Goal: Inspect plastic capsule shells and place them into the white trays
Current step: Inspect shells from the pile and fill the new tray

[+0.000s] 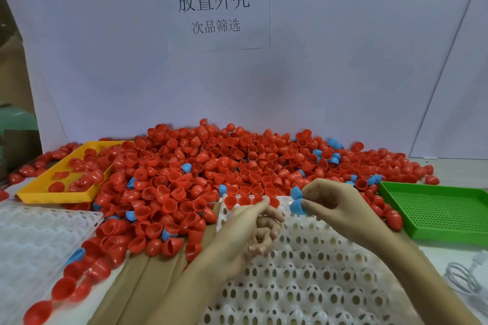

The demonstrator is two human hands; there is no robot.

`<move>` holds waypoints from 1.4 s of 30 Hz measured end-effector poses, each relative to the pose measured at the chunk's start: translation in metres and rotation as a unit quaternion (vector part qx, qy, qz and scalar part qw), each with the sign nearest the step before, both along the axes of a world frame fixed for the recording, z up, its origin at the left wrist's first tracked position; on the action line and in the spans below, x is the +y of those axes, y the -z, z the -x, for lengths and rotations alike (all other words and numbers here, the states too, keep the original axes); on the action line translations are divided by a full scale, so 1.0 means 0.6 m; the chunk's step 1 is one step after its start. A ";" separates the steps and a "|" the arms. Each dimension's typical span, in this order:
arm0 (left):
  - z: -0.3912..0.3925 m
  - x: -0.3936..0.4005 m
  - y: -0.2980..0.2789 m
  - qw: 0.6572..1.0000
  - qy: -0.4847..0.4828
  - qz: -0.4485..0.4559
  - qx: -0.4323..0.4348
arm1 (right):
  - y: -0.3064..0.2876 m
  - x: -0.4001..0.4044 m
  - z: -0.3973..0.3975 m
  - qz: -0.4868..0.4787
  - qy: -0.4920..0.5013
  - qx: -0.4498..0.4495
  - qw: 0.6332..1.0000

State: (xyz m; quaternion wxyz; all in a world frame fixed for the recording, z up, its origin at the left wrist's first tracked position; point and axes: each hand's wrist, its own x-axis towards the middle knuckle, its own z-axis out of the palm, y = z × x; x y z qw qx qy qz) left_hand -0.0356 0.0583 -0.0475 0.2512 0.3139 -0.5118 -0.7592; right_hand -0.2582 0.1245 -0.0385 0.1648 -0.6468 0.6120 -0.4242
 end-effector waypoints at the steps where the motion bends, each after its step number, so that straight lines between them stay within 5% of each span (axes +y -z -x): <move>1: -0.003 -0.008 -0.001 0.999 -0.039 0.016 0.002 | -0.001 -0.009 0.007 -0.005 0.018 0.018 1.000; 4: -0.008 -0.027 0.009 0.969 -0.171 0.173 -0.030 | -0.002 -0.043 0.019 -0.030 0.054 0.081 0.995; 6: -0.008 -0.033 0.022 0.910 -0.237 0.330 -0.083 | -0.004 -0.069 0.021 -0.055 0.058 0.127 0.989; 10: -0.004 -0.037 0.044 0.816 -0.217 0.501 -0.189 | -0.005 -0.115 0.021 -0.092 0.050 0.205 0.973; 16: 0.000 -0.035 0.050 0.797 -0.171 0.522 -0.251 | 0.000 -0.136 0.007 -0.110 0.026 0.282 0.953; 34: 0.004 -0.027 0.047 0.760 -0.144 0.560 -0.299 | -0.004 -0.180 0.000 -0.075 0.059 0.231 0.968; 42: 0.000 -0.026 0.043 0.757 -0.131 0.561 -0.308 | -0.006 -0.252 -0.026 -0.136 -0.002 0.334 0.933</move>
